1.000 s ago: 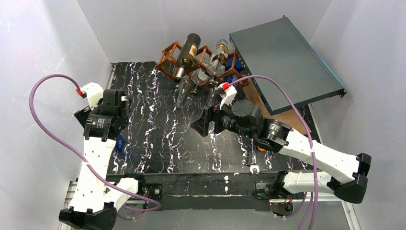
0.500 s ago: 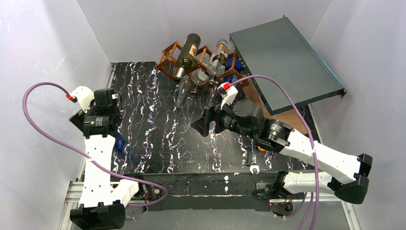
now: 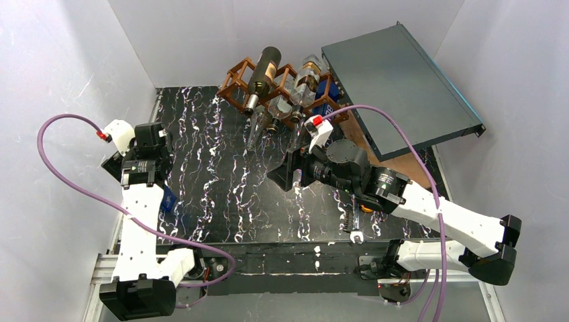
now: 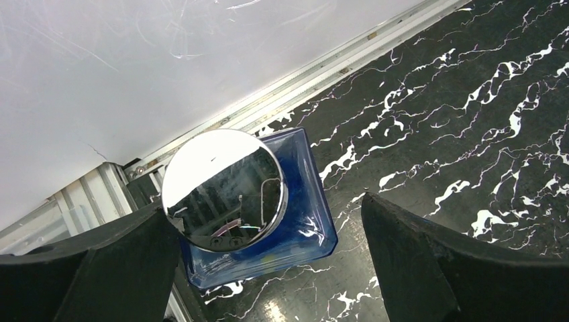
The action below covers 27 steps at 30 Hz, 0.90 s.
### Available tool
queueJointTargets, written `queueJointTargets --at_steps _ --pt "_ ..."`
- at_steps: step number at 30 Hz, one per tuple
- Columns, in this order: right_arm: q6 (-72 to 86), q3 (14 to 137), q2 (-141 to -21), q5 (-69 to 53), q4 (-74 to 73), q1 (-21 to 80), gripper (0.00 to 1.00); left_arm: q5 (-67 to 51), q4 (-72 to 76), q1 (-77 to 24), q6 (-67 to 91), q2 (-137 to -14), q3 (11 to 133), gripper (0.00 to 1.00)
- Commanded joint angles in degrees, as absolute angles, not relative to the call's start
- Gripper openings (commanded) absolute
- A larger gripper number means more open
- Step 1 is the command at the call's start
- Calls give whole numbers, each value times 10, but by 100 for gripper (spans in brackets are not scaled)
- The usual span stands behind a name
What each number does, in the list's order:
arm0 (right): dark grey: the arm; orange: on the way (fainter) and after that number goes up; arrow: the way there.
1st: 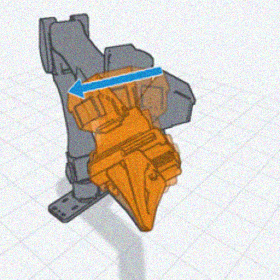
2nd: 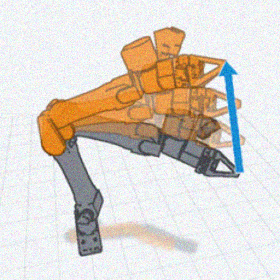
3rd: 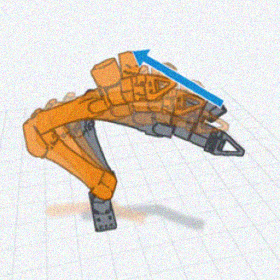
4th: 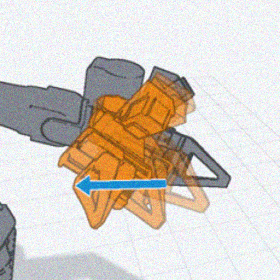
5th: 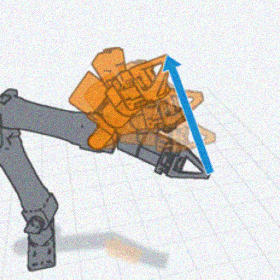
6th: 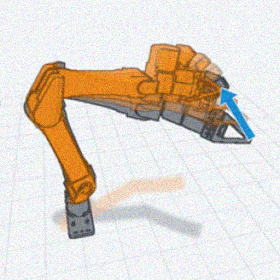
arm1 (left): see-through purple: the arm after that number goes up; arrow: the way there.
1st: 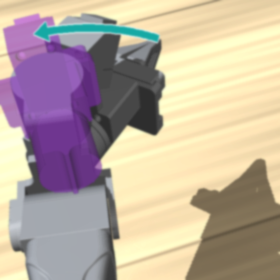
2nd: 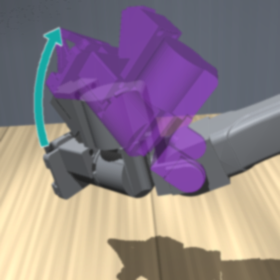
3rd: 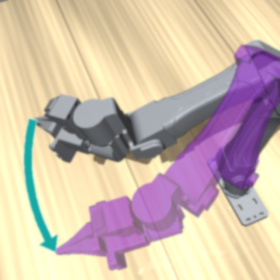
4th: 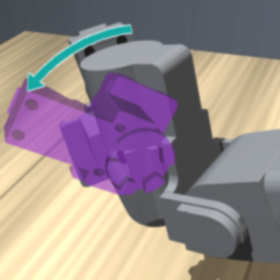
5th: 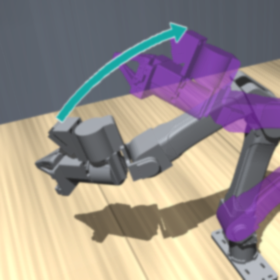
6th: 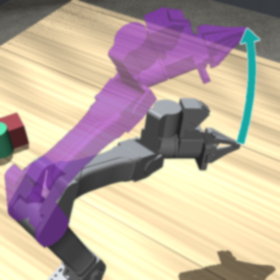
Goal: Put the wine bottle on the wine rack
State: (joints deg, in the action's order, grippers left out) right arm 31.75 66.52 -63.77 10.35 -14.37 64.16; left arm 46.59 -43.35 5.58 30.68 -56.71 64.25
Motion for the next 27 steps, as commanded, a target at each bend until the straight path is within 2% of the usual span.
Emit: queueJointTargets --at_steps 1,10,15,18,20,27 --pt "317 661 -637 111 -109 644 100 501 -415 63 310 -562 633 96" --pt "317 663 -638 106 -109 644 100 484 -388 79 302 -569 612 94" --pt "317 664 -642 104 -109 644 100 491 -376 80 288 -565 607 85" --pt "317 664 -644 104 -107 644 100 491 -367 80 277 -559 601 71" --pt "317 664 -647 103 -107 644 100 493 -366 81 273 -556 598 51" --pt "317 661 -646 102 -106 644 100 463 -368 80 261 -525 593 15"
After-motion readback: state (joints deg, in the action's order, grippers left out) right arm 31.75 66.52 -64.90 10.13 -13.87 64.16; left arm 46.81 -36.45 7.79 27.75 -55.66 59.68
